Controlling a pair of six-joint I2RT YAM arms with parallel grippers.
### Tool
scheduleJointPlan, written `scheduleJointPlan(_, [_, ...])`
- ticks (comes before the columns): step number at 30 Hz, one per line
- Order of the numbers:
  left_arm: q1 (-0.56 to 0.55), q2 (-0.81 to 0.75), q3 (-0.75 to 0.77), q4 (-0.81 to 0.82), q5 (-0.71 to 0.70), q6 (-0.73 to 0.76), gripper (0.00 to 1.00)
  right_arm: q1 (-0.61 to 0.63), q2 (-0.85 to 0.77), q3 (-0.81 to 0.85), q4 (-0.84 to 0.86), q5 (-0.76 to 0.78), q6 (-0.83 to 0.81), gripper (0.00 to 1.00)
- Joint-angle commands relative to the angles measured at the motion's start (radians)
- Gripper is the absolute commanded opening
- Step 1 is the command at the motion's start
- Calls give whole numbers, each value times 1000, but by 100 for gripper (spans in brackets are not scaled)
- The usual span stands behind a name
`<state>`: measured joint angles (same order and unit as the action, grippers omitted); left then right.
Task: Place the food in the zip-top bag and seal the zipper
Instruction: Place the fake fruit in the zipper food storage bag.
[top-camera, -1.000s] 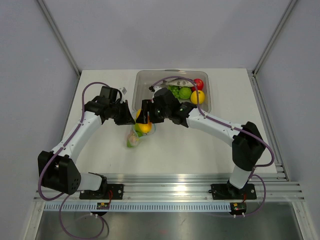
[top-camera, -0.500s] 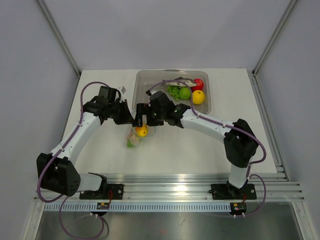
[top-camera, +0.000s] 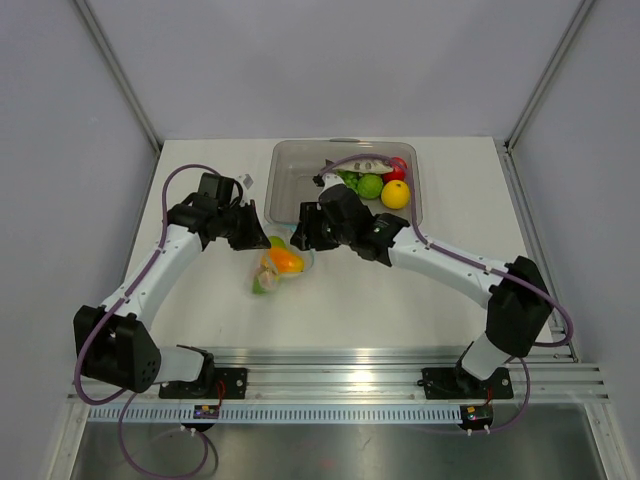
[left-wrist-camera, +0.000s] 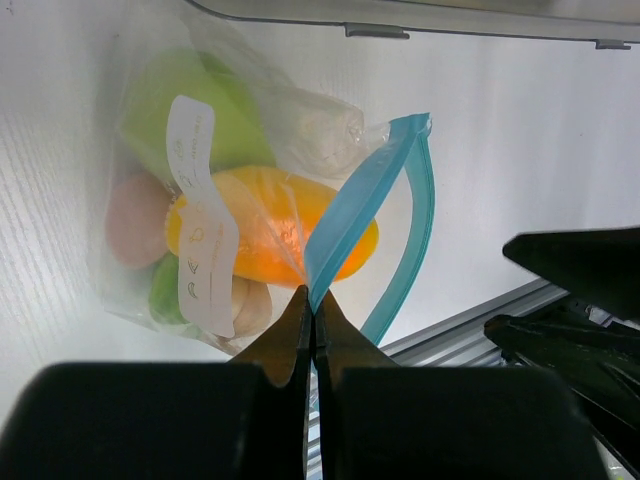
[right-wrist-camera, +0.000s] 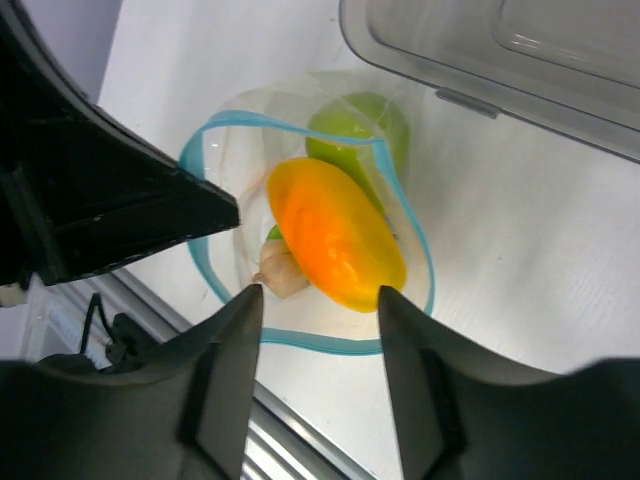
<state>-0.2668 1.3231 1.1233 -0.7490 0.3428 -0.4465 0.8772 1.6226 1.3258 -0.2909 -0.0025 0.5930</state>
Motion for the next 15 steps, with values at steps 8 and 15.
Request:
scheduleJointPlan(8, [-3, -36, 7, 40, 30, -12, 0, 6, 88, -62, -7, 35, 5, 71])
scheduleJointPlan(15, [-3, -41, 12, 31, 24, -9, 0, 8, 112, -56, 29, 7, 4, 30])
